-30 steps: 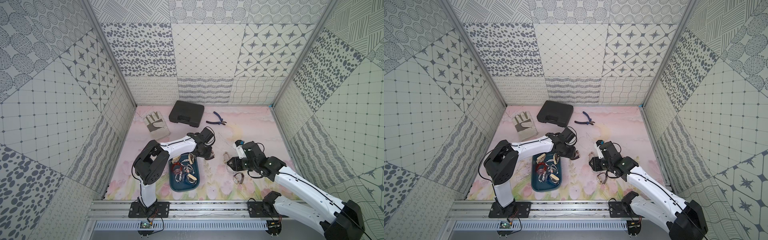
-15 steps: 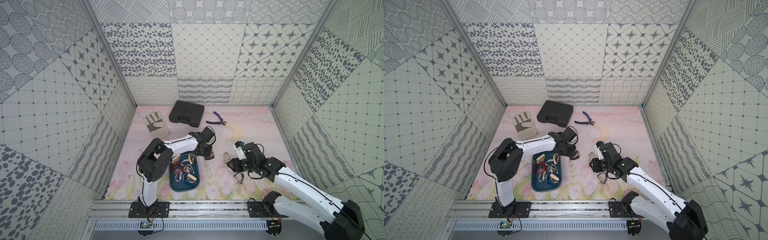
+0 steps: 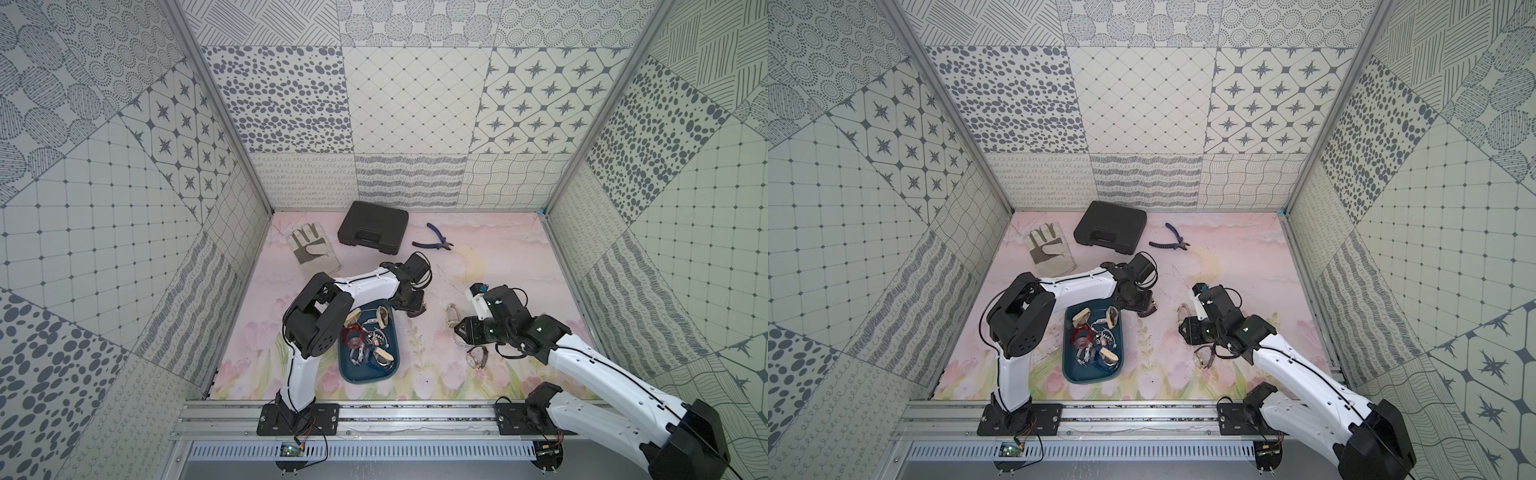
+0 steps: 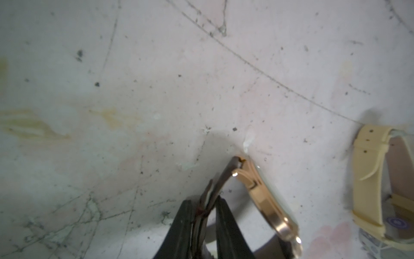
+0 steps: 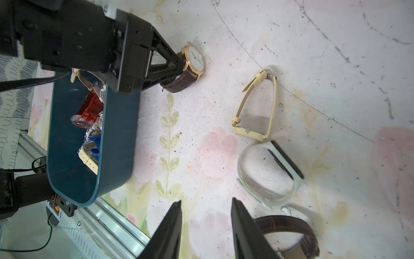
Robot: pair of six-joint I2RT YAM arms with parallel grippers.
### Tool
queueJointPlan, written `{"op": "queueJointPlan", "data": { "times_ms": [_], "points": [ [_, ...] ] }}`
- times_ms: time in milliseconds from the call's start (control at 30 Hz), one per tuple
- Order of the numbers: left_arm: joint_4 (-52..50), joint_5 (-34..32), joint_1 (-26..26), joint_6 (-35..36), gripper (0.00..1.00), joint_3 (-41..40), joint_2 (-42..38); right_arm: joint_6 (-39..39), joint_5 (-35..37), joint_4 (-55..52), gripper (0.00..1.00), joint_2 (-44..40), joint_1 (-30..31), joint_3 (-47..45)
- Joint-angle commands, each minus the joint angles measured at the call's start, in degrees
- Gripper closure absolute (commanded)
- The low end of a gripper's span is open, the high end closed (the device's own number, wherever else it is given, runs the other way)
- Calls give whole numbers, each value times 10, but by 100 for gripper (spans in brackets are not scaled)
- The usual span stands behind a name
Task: Put the watch into the storage box
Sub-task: Pick up the watch at the center of the board.
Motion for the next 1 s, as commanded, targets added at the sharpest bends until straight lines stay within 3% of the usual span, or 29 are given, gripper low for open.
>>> {"op": "queueJointPlan", "data": {
  "times_ms": [0, 133, 400, 533, 767, 967],
  "points": [
    [-17, 5, 1, 16, 89, 3, 9, 1, 1, 22, 59, -6, 3, -3],
    [-9, 16, -1, 15, 100, 1, -5, 0, 2, 22, 59, -6, 3, -4],
    [-49, 21, 0, 18, 100, 6, -85, -5, 10, 15, 59, -15, 4, -5],
    [-107, -15, -2, 25, 100, -17, -165, -9, 10, 13, 59, -18, 3, -5],
    [-209, -92, -2, 13, 100, -135, -362, -18, 11, 15, 60, -15, 3, -3],
    [-276, -129, -3, -27, 100, -227, -477, -18, 3, 23, 59, -8, 2, -2]
  ]
}}
